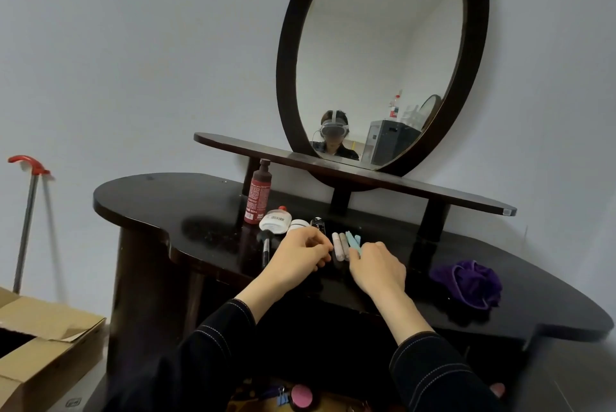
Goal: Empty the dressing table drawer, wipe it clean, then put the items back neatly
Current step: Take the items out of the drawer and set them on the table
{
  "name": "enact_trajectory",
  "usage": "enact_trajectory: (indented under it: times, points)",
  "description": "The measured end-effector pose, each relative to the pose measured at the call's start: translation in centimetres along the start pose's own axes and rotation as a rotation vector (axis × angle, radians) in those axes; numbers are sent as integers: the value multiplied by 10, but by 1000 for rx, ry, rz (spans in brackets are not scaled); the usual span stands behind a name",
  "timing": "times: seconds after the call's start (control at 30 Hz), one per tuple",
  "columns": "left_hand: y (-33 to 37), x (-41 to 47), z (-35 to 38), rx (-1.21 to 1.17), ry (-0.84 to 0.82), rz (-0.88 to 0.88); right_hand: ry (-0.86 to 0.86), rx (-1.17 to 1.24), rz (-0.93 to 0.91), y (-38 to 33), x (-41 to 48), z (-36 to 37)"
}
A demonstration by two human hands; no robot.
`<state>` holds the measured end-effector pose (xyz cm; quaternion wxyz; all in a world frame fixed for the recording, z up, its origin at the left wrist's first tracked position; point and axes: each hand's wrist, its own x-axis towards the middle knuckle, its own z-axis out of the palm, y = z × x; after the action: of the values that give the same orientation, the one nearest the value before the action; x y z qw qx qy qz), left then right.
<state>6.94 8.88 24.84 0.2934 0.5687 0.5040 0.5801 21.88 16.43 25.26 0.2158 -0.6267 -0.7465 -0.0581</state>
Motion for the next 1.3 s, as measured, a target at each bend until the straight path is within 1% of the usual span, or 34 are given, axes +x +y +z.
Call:
enact_trajectory:
  times: [0.13,0.3,0.47,0.53,0.6,0.67,0.73,0.8,0.87,0.9,0.97,1.0,1.03,1.07,1.1,1.13,1.2,1.23,1.27,1.3]
  points:
    - [-1,1,-1,15,5,-6,-9,-19,-108,-1,-4,1]
    - [-3,0,0,79,25,15,-47,41,-224,0,-6,-1]
    - [-3,-4,2,188,49,41,-76,38,-221,0,-8,-2]
    - [-2,-11,3,278,65,60,-50,70,-203,1,-11,-2]
    - [-1,-20,5,418,75,85,-15,95,-189,0,-18,-3]
    - [-1,-33,9,614,123,139,23,109,-171,2,-28,-6]
    - [-6,-48,13,772,224,235,80,181,-134,6,-39,-8]
    - [-13,-65,16,845,316,344,145,295,-82,13,-54,-10]
    - [-23,-88,18,823,368,441,267,311,-105,23,-77,-7]
    - [-32,-101,18,818,359,486,348,307,-146,29,-91,-4]
    - [-56,-133,19,816,262,550,507,362,-249,45,-126,11]
    - [-73,-151,19,777,189,555,553,398,-300,53,-145,21]
    - [-91,-168,20,730,100,525,561,427,-340,63,-164,34]
    - [-110,-184,21,705,-2,451,529,453,-367,75,-182,48]
    - [-129,-196,23,709,-117,341,444,472,-370,86,-198,63]
    - [-146,-204,26,726,-232,211,302,472,-340,96,-212,78]
    - [-176,-210,34,727,-409,-37,-93,402,-210,108,-234,108]
    - [-187,-211,38,708,-477,-134,-276,363,-132,111,-242,123]
    - [-195,-211,44,690,-536,-201,-414,342,-59,113,-247,135]
    - [-203,-210,49,678,-590,-247,-501,321,-6,114,-251,145]
